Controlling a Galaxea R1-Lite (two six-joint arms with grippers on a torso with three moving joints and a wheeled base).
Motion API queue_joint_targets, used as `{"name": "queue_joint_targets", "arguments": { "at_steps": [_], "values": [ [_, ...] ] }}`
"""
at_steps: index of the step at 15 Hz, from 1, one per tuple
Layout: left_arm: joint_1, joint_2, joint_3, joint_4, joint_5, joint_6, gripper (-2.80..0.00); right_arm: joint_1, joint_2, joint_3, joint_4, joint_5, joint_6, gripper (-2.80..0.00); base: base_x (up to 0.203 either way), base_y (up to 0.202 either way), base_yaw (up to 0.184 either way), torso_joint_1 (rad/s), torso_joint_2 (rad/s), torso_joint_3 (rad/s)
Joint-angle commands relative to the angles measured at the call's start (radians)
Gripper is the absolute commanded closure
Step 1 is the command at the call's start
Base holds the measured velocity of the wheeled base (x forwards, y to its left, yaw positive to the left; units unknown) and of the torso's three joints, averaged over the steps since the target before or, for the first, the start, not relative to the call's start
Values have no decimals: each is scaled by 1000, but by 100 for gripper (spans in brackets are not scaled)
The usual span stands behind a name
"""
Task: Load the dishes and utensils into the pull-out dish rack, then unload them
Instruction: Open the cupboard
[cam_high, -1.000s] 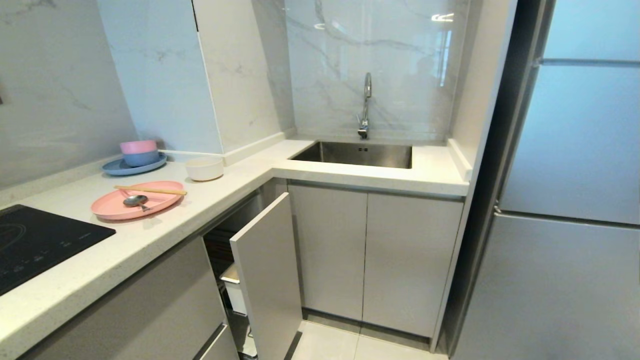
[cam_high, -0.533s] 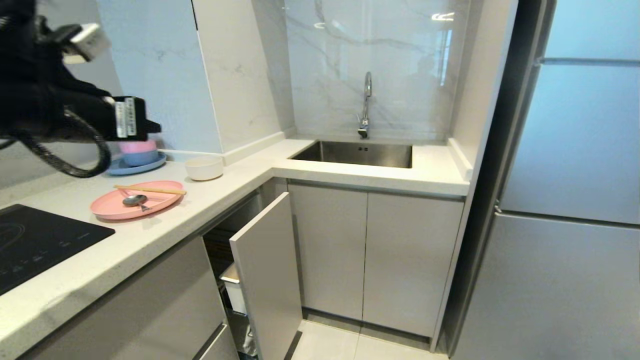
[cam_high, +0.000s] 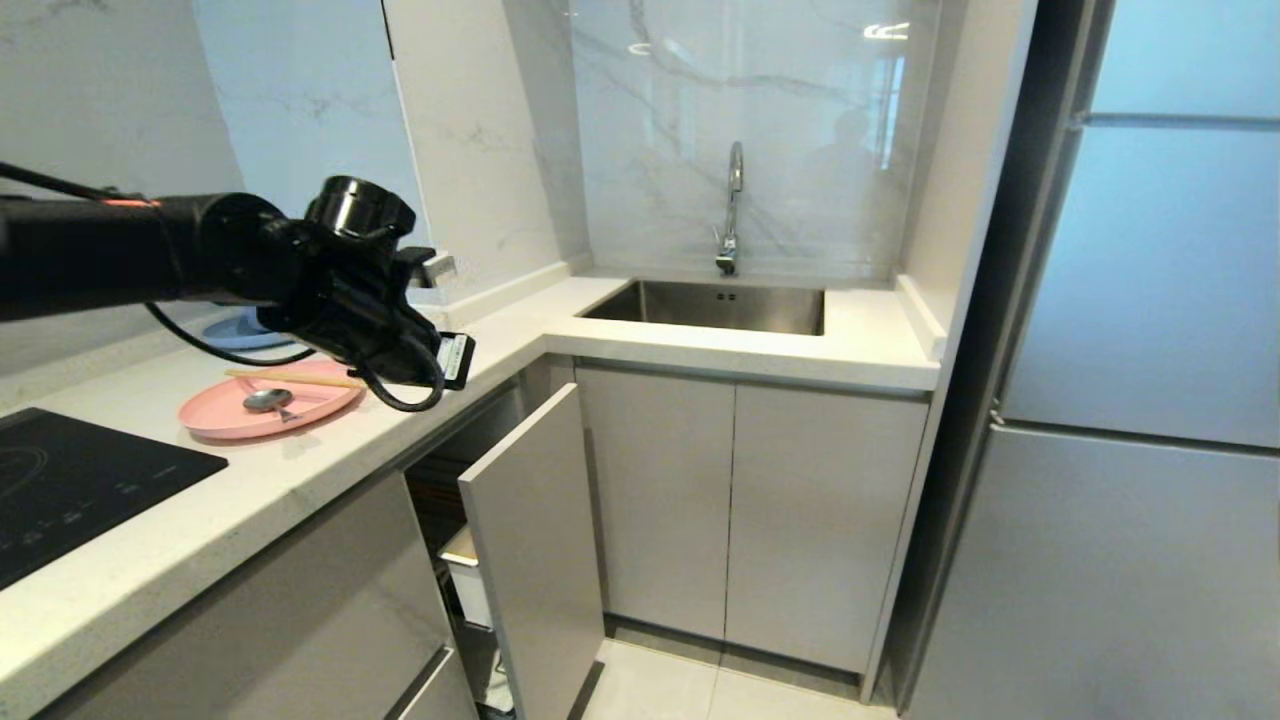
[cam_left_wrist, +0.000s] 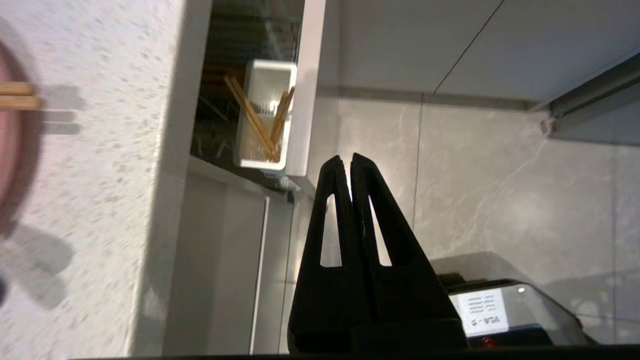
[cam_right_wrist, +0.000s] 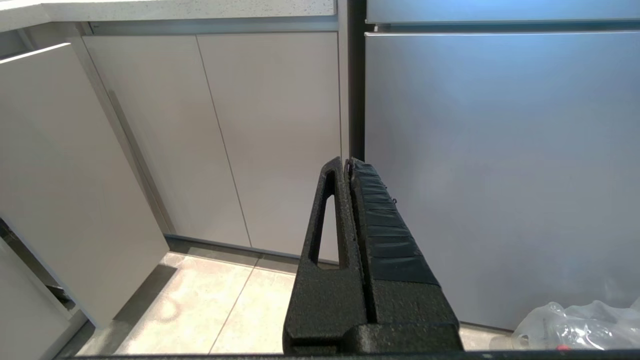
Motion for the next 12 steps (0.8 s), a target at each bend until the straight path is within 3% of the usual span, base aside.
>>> {"name": "queue_joint_targets", "arguments": {
  "at_steps": [1,2,3,12],
  "values": [
    [3,95,-22,3,14,1,0,0,1,2,0,0,0,0,0,0,0,0,0,0],
    [5,122,-39,3,22,2,0,0,1,2,0,0,0,0,0,0,0,0,0,0],
    [6,146,-54,0,26,5,-280,0,1,2,0,0,0,0,0,0,0,0,0,0],
    [0,366,-159,-76,30,16,-280,0,1,2,0,0,0,0,0,0,0,0,0,0]
  ]
}}
